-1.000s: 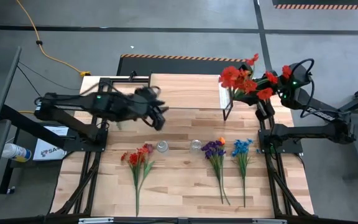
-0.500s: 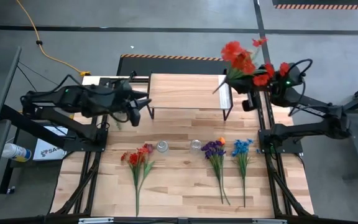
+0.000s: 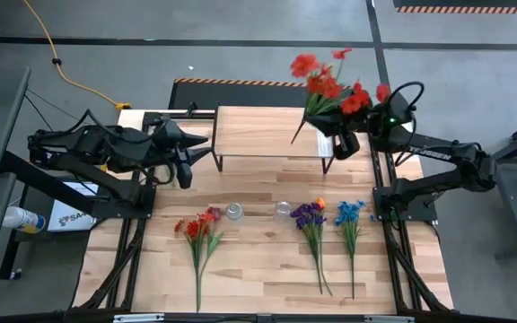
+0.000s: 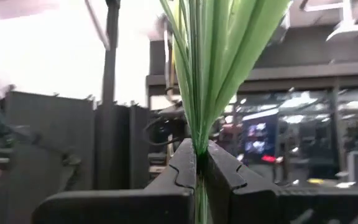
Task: Pick and place flowers into a vace then onto a shelf
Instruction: Put the left orange flowers into the right transparent vase
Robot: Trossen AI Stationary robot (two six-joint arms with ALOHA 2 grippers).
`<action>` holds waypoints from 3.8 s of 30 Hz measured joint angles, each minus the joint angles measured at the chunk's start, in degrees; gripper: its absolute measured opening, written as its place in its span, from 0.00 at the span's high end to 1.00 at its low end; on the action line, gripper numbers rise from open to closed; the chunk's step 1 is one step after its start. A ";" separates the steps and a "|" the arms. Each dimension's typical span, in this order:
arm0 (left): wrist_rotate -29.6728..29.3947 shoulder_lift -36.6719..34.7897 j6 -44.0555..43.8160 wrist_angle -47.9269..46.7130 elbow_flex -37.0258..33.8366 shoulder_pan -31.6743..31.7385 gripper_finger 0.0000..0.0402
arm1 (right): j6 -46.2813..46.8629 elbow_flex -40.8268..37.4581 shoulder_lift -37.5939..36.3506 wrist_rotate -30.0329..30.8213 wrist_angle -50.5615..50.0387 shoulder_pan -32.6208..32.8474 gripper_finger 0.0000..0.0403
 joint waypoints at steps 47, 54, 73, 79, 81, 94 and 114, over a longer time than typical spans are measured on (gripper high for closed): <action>1.50 0.00 -0.19 0.13 0.02 0.02 0.59 | -17.92 -0.41 -5.70 36.26 -34.87 31.89 0.99; 1.53 0.00 -0.12 0.13 0.02 0.02 0.59 | -15.54 -5.51 -7.93 47.85 -33.35 36.35 0.99; 2.47 0.02 0.42 0.13 0.04 0.02 0.59 | -16.97 -25.83 -9.09 65.39 2.12 43.72 0.99; 2.44 0.02 0.42 0.62 0.04 0.02 0.59 | -16.01 -26.99 -5.51 63.56 6.82 41.59 0.99; 2.43 0.02 0.42 0.61 0.04 0.02 0.59 | -15.01 -26.99 -3.83 61.89 8.14 40.49 0.99; 2.38 0.02 0.42 0.61 0.04 0.02 0.59 | -10.37 -26.97 5.10 56.12 14.34 36.68 0.99; 3.07 0.02 0.40 0.59 0.04 0.02 0.59 | -11.18 -26.93 13.32 56.57 18.94 36.74 1.00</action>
